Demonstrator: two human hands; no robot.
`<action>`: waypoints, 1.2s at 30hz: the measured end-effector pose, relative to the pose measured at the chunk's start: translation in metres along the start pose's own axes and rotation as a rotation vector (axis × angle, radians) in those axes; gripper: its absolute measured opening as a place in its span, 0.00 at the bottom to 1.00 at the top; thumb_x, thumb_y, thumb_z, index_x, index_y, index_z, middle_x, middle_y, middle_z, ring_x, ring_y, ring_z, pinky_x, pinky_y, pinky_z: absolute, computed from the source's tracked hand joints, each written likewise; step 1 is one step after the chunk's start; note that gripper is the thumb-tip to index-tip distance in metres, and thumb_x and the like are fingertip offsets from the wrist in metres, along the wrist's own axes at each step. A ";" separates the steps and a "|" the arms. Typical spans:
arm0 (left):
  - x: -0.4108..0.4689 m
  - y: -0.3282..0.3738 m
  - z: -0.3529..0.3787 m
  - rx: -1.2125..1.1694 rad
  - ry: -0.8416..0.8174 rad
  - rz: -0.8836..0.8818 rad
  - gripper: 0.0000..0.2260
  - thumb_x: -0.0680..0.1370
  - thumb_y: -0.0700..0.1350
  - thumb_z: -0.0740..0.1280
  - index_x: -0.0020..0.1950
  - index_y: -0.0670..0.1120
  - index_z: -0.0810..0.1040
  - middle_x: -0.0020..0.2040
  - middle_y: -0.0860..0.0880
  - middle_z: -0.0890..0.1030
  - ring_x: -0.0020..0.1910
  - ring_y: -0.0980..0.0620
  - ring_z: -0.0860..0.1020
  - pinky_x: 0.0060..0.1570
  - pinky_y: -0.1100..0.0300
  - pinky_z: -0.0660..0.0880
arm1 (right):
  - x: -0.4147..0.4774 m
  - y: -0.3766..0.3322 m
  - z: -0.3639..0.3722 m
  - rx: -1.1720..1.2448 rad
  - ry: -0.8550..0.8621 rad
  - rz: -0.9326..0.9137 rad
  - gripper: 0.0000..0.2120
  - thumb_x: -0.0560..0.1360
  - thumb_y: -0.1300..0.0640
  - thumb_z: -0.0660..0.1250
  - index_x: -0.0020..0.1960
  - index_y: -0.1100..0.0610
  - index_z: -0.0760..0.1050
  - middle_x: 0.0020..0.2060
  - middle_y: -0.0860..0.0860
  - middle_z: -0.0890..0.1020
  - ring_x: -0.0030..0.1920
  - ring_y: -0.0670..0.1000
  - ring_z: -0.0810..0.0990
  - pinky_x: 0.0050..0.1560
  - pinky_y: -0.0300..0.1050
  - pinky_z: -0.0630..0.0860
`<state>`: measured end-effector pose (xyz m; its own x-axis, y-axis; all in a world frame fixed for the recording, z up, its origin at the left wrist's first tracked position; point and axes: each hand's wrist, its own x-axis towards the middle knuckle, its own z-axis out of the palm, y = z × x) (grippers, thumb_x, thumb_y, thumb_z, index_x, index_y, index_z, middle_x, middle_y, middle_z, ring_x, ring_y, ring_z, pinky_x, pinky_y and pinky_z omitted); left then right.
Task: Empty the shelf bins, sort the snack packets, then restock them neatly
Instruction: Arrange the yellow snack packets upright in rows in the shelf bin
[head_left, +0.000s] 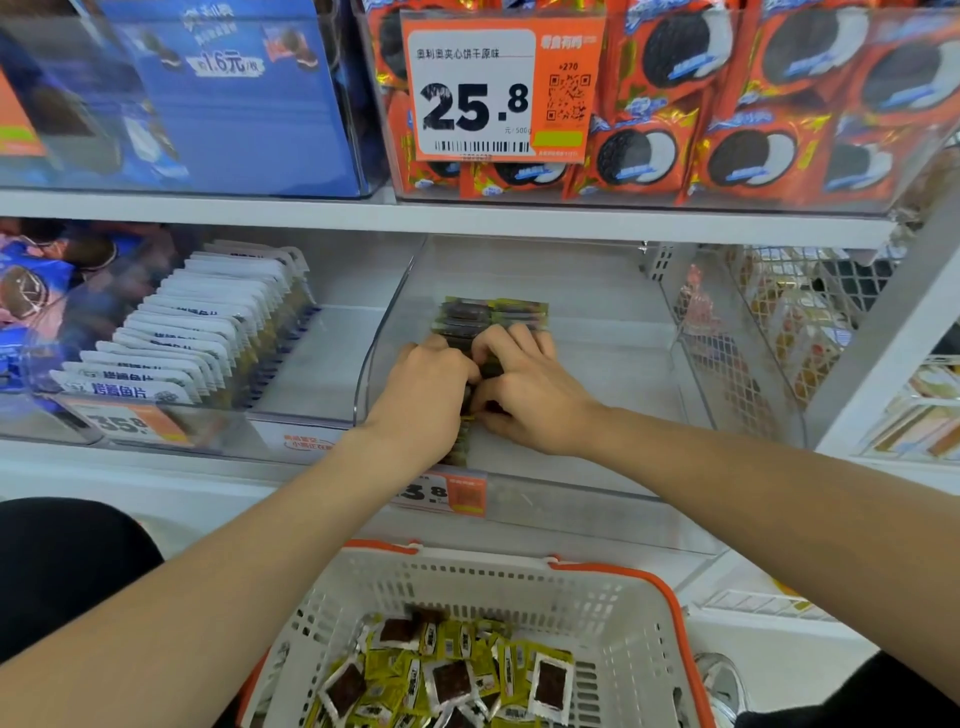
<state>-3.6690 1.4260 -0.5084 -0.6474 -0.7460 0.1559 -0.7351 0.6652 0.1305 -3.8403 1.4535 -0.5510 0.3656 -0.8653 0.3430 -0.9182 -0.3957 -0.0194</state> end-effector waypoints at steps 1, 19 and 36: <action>0.000 0.001 -0.001 0.003 0.010 -0.015 0.13 0.79 0.33 0.67 0.55 0.50 0.82 0.48 0.49 0.70 0.48 0.47 0.72 0.47 0.58 0.64 | 0.000 -0.001 0.000 -0.005 0.008 -0.004 0.04 0.74 0.51 0.73 0.41 0.49 0.83 0.56 0.53 0.70 0.57 0.59 0.69 0.54 0.59 0.68; -0.005 0.000 -0.018 -0.017 -0.027 -0.081 0.10 0.75 0.44 0.79 0.51 0.45 0.79 0.56 0.45 0.71 0.46 0.43 0.76 0.46 0.52 0.73 | -0.008 0.000 -0.005 0.237 -0.011 0.238 0.06 0.78 0.41 0.71 0.50 0.43 0.82 0.50 0.46 0.66 0.57 0.54 0.66 0.50 0.51 0.63; -0.011 0.016 -0.025 0.334 -0.064 0.051 0.21 0.74 0.26 0.68 0.65 0.40 0.69 0.56 0.41 0.80 0.53 0.40 0.81 0.44 0.53 0.70 | -0.007 -0.014 -0.036 0.517 -0.199 0.930 0.36 0.68 0.44 0.83 0.65 0.58 0.68 0.56 0.55 0.78 0.57 0.57 0.80 0.48 0.47 0.78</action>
<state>-3.6688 1.4456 -0.4838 -0.6889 -0.7192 0.0905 -0.7195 0.6634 -0.2054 -3.8355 1.4764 -0.5193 -0.3800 -0.9095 -0.1686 -0.6901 0.4001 -0.6030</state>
